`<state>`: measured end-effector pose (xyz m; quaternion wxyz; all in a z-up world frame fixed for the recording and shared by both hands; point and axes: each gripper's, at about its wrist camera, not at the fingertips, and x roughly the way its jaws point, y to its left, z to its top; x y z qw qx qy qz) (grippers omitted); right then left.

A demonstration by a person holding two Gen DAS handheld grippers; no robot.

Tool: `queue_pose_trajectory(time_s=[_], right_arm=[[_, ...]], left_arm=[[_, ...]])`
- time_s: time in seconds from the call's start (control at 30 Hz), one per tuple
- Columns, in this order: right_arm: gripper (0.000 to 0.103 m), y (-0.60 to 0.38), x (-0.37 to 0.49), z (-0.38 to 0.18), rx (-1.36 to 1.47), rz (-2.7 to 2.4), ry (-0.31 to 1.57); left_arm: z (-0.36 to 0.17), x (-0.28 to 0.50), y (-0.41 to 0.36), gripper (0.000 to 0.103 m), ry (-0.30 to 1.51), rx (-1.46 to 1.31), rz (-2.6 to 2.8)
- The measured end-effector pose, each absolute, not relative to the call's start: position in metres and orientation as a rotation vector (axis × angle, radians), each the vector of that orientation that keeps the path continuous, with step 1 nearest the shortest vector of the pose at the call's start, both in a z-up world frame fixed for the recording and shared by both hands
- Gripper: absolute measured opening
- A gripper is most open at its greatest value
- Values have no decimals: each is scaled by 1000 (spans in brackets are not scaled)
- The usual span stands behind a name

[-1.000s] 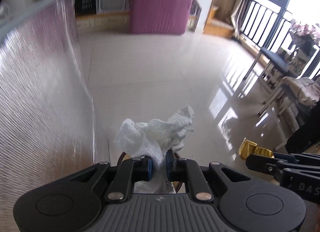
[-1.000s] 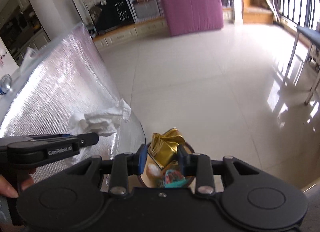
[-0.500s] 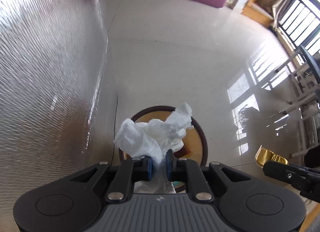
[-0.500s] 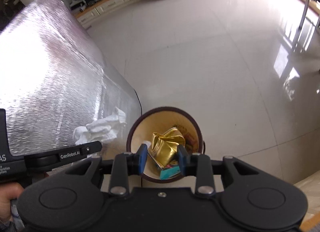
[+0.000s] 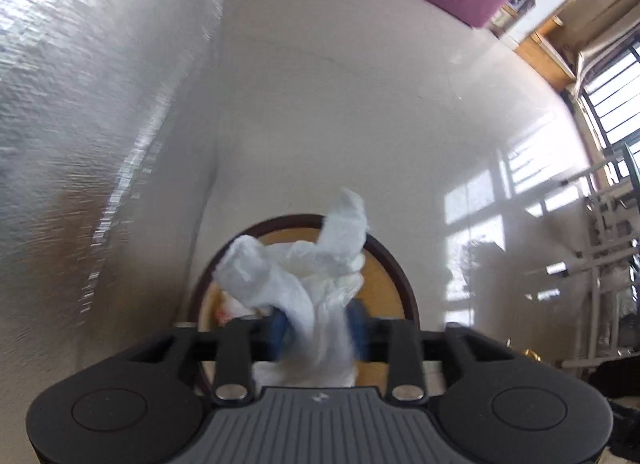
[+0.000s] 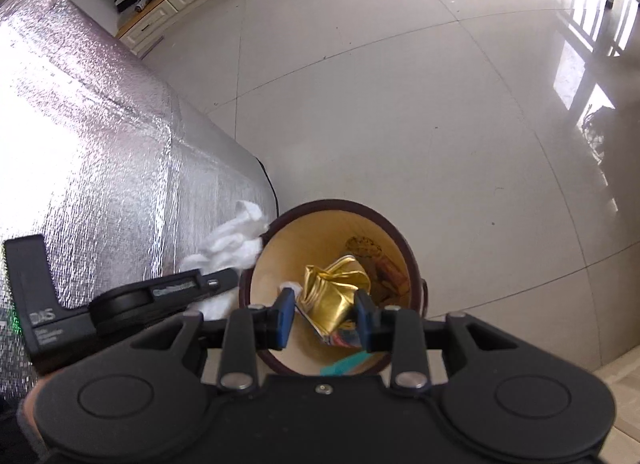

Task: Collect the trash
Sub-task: 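Open both grippers to drop the wrapper and tissue into the wastebasket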

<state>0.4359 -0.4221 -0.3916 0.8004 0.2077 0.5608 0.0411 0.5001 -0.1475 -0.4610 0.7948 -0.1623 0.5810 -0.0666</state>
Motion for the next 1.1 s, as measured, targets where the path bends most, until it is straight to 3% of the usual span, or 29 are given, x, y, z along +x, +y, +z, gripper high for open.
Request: queue_pose_trajectory(time_s=[0.07,0.43,0.5,0.53,0.57,0.87,1.1], right_arm=[[33,-420,442,-397,451,91,1206],[33,-407,472,-432,483,108,1270],[41,-407,475,-437,522,113,1257],[57,-409,477,-440,546,106,1254],[64,-411,478,-444,561,87,1262],[61,-413,457,-457,485,65,1336],[61,-415,451,-447,433,71,1349]], left_arm=[[-469,501,-152,52,1250,-301,-149],[-490,470,-149,52,1322,-161,-156],[-490,468,-149,54,1324,-158,-157],[-489,467,-149,56,1325,-156,-159],[-488,467,-149,58,1325,-154,-159],[-476,467,-153,61,1317,-134,-166],[-463,460,-149,75,1310,-133,-156]])
